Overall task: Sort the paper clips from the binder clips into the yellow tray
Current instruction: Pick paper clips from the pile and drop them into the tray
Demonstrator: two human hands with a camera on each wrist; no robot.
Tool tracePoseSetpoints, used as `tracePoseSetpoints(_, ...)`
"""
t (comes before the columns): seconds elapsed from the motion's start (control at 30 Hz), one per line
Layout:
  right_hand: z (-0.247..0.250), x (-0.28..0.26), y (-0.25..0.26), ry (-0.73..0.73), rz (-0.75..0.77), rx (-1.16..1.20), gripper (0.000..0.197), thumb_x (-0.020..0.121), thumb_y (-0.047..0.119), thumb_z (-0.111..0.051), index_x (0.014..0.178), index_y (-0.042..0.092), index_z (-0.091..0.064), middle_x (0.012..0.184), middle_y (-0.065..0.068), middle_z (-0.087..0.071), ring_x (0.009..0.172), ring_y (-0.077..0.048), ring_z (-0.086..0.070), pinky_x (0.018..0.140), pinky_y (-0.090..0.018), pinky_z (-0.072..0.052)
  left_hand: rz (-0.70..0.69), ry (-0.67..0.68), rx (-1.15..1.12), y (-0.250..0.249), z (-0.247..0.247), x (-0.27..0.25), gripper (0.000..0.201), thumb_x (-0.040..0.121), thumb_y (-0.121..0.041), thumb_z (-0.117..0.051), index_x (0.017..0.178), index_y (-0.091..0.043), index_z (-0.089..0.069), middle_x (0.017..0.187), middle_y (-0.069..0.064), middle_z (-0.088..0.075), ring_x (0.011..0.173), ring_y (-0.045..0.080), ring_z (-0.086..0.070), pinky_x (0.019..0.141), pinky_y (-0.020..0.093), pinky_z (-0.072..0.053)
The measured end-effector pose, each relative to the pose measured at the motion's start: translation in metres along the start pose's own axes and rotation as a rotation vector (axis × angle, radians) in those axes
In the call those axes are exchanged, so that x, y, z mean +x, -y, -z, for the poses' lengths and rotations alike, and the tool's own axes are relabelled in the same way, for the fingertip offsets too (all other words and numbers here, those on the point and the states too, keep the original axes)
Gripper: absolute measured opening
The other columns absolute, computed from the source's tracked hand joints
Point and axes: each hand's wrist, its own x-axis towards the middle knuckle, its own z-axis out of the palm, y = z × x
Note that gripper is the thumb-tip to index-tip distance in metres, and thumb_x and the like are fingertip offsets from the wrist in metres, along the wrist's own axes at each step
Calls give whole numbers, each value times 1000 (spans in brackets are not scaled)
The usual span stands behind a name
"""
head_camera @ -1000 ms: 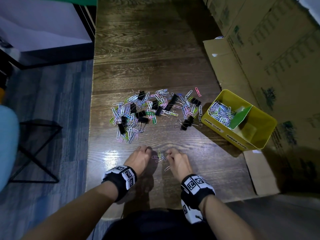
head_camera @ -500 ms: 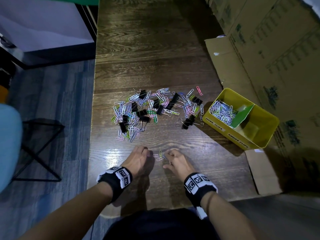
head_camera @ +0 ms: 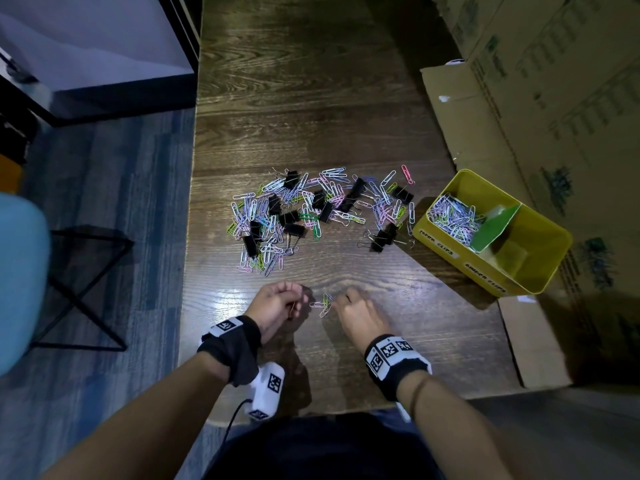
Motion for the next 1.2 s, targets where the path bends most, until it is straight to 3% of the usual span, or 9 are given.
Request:
tracePoseSetpoints(0.17, 3, -2, -8, -50, -101, 164, 25, 96, 0, -43, 118, 5, -52, 122, -11, -52, 103, -26, -56, 82, -30, -44, 78, 12, -161, -3, 0, -2, 21, 79, 6, -32, 72, -7, -47, 56, 9, -50, 49, 17, -41, 45, 24, -32)
tracePoseSetpoints(0.3, 23, -10, -18, -132, -252, 683, 15, 99, 15, -43, 87, 16, -52, 86, 1, -53, 77, -14, -49, 61, -20, -32, 82, -1, -77, -3, -2, -3, 15, 75, -9, -37, 66, -11, -48, 55, 7, -46, 50, 18, -38, 49, 27, -26)
tracePoseSetpoints(0.43, 28, -12, -27, -46, -425, 1339, 19, 83, 18, -41, 64, 21, -42, 64, -1, -41, 56, -13, -37, 50, -21, -32, -112, -89, 345, 0, -8, 0, 33, 85, -20, -60, 54, -14, -48, 47, 2, -42, 45, 16, -34, 45, 24, -26)
tracePoseSetpoints(0.53, 26, -9, -28, -14, -495, 1752, 17, 62, 15, -38, 46, 23, -39, 46, 6, -32, 39, -5, -23, 40, -16, -12, -324, -20, 815, 6, -16, 0, 25, 81, -27, -69, 66, -18, -51, 51, -8, -45, 45, 4, -39, 49, 17, -33)
tracePoseSetpoints(0.67, 33, -10, -23, -39, -518, 1920, 30, 79, 14, -35, 52, 19, -44, 47, 2, -40, 41, -10, -29, 38, -20, -20, -484, 35, 1254, 16, -22, -1, 40, 80, -36, -67, 114, -20, -53, 104, 4, -60, 97, 19, -56, 88, 30, -46)
tracePoseSetpoints(0.8, 41, -9, -18, -107, -503, 1895, 29, 92, 1, -42, 65, 9, -49, 52, -5, -52, 42, -15, -44, 38, -20, -32, -599, -22, 1373, 28, -26, -2, 38, 88, -24, -58, 122, -10, -51, 114, 11, -54, 107, 27, -51, 95, 31, -39)
tracePoseSetpoints(0.93, 30, -5, -22, -123, -512, 1768, 35, 89, 1, -56, 60, 14, -42, 53, -4, -51, 41, -11, -39, 36, -19, -29, -705, -35, 1416, 30, -28, -3, 10, 81, -5, -66, 91, -4, -65, 88, 11, -62, 85, 27, -60, 78, 23, -42)
tracePoseSetpoints(1.07, 19, -3, -24, -105, -459, 936, 19, 78, 26, -76, 75, 18, -58, 75, -3, -63, 64, -17, -59, 62, -28, -49, -657, -9, 1499, 41, -21, 7, 11, 87, -6, -56, 96, -9, -60, 96, 9, -57, 91, 26, -55, 83, 33, -50)
tracePoseSetpoints(1.2, 10, -7, -19, 77, -326, 207, 29, 89, 37, -59, 108, 16, -65, 96, -9, -69, 87, -26, -66, 75, -33, -54, -751, 115, 1740, 33, -25, 3, 15, 67, -9, -75, 69, -18, -63, 69, -2, -53, 68, 16, -51, 64, 25, -43)
